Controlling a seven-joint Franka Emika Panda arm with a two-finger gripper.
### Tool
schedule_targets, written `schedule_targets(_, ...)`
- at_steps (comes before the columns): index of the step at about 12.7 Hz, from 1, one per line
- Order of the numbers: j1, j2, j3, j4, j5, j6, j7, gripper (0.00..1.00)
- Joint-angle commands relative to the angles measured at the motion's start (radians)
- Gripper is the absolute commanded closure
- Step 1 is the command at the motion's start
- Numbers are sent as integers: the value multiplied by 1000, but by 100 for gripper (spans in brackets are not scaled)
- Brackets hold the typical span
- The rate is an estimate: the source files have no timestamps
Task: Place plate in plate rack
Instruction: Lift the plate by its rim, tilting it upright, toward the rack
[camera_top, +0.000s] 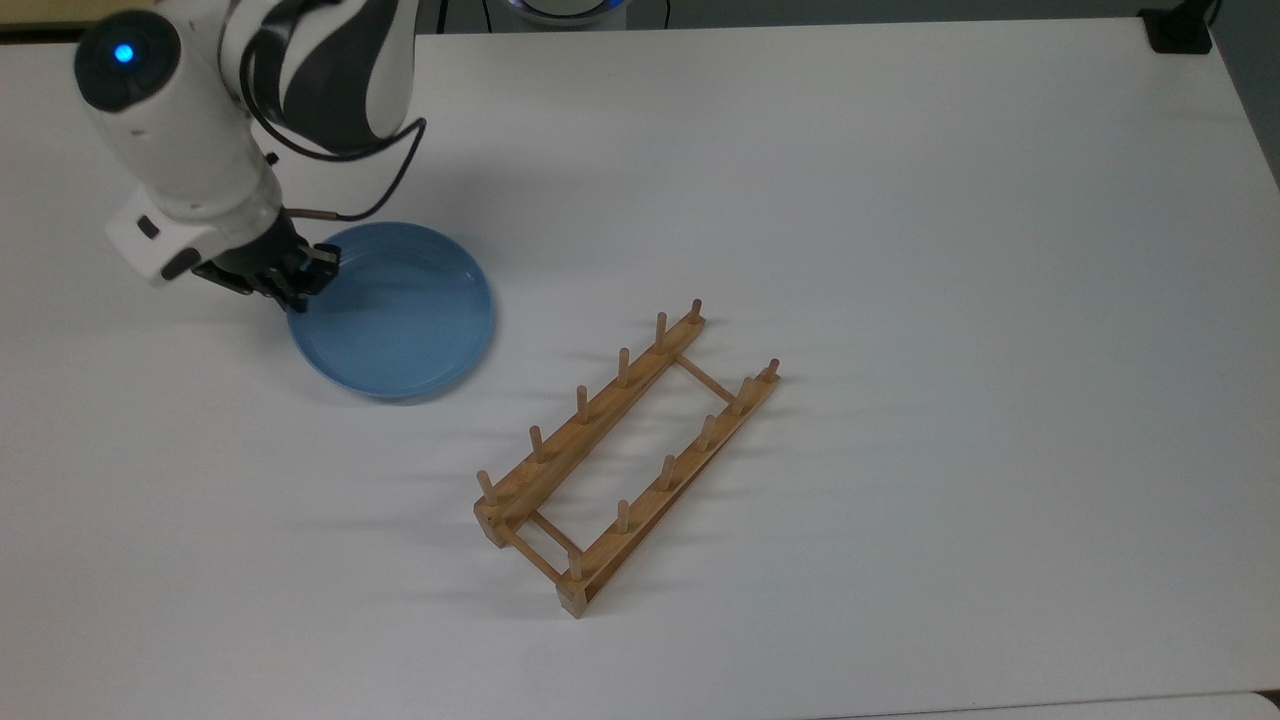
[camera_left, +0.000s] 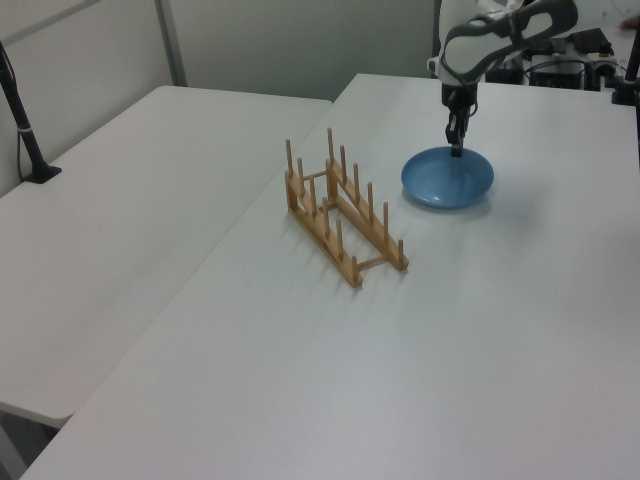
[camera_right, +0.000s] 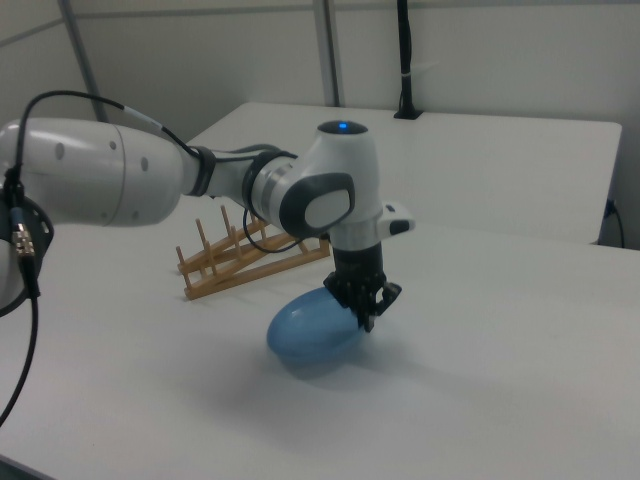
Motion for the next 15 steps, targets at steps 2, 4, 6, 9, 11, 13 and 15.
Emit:
schedule_targets(2, -17, -144, -14, 1, 7, 18, -62, 100)
schedule_targets(4, -11, -215, -11, 21, -1, 111, -64, 100)
schedule_targets(6, 3, -281, -2, 10, -7, 198, -61, 100)
schedule_targets(9, 104, -333, 1, 1, -101, 263, -26, 100)
schedule_targets(11, 173, -359, 3, 0, -160, 285, 63, 100)
schedule_targets(13, 219, -368, 38, 0, -286, 288, 164, 100)
schedule_targets(15, 226, -374, 107, -2, -430, 315, 275, 100)
